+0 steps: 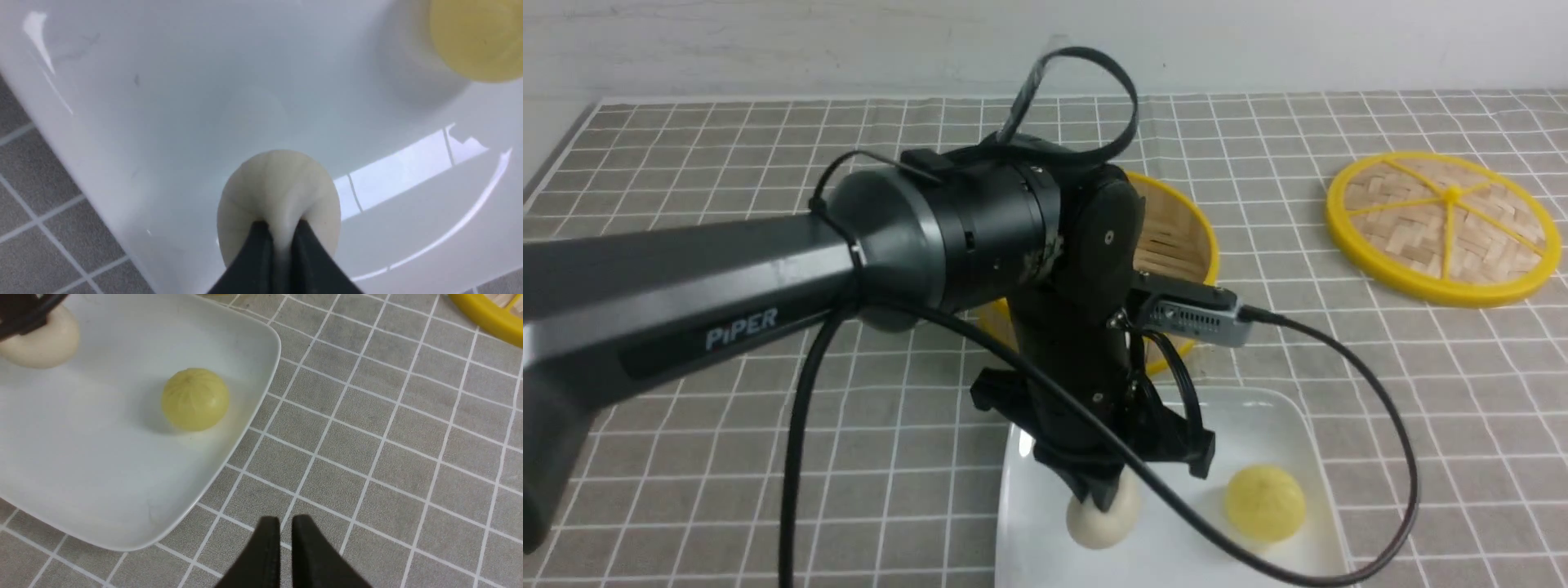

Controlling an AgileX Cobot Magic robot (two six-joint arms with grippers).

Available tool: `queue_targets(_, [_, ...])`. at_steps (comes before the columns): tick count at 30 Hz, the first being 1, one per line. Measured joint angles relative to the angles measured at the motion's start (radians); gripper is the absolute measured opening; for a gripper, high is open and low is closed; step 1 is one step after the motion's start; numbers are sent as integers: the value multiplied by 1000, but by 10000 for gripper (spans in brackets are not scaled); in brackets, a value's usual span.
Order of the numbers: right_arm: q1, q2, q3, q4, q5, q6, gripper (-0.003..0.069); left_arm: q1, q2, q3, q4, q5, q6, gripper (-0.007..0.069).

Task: Put the steamed buns into the plate on the grey tablecloth.
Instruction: 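Carry the bun from the bamboo steamer to the plate with the left gripper, then reach into the bamboo steamer and grasp a bun with the left gripper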

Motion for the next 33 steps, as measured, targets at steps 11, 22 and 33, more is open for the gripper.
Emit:
queue_targets(11, [0,0,0,1,0,6,85,0,10,0,7,-76,-63,346])
queue_targets(22, [0,0,0,8,0,6,102,83,-6,-190,186,-14,-209,514])
queue_targets(33, [0,0,0,12,1,6,115,311,189,-549,102,-10,-139,484])
